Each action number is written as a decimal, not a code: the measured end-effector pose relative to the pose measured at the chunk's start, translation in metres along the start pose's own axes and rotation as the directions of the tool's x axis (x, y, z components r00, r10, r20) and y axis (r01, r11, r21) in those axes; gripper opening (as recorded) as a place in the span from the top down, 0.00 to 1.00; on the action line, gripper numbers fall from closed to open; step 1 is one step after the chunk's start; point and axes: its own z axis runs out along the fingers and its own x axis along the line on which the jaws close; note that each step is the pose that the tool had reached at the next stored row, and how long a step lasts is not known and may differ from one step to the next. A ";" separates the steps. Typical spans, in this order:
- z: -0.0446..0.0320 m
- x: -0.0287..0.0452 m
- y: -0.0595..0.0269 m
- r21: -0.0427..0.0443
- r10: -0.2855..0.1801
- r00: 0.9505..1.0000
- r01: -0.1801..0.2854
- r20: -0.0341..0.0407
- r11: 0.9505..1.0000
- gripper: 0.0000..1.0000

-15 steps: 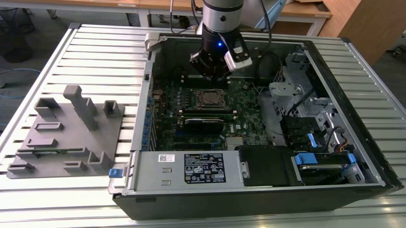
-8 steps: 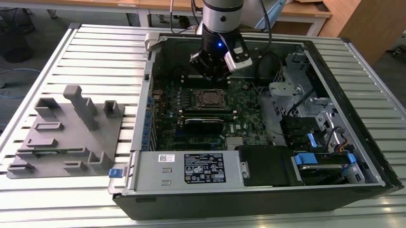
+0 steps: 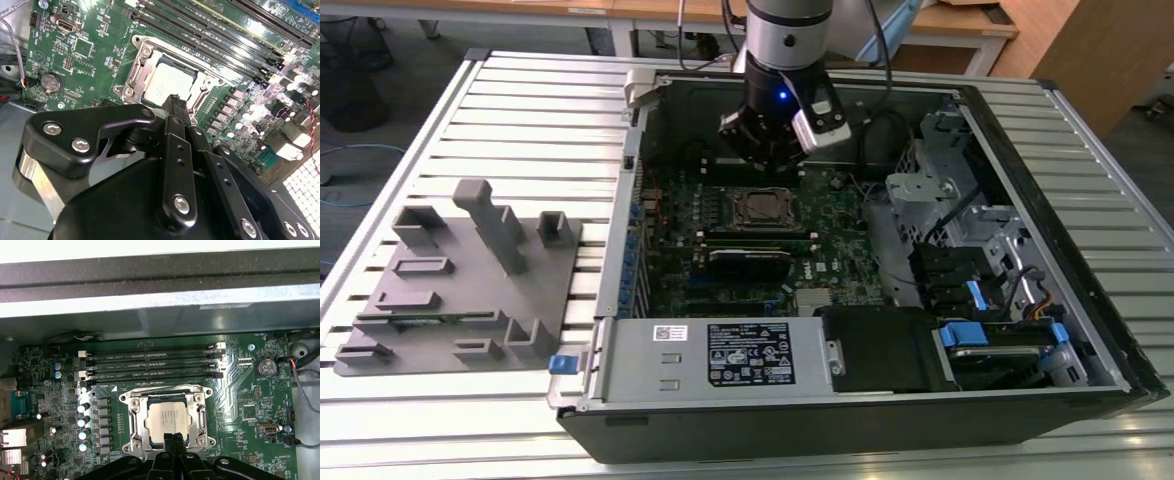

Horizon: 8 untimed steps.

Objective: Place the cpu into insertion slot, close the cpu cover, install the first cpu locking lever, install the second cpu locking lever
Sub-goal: 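Install the second cpu locking lever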

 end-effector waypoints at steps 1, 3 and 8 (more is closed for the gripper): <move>0.0000 0.0000 -0.0005 0.000 0.000 1.000 0.000 0.000 1.000 0.89; 0.0000 -0.0002 -0.0020 0.000 0.000 1.000 0.000 0.000 1.000 0.89; -0.0001 -0.0004 -0.0056 0.000 0.000 1.000 0.000 0.000 1.000 0.89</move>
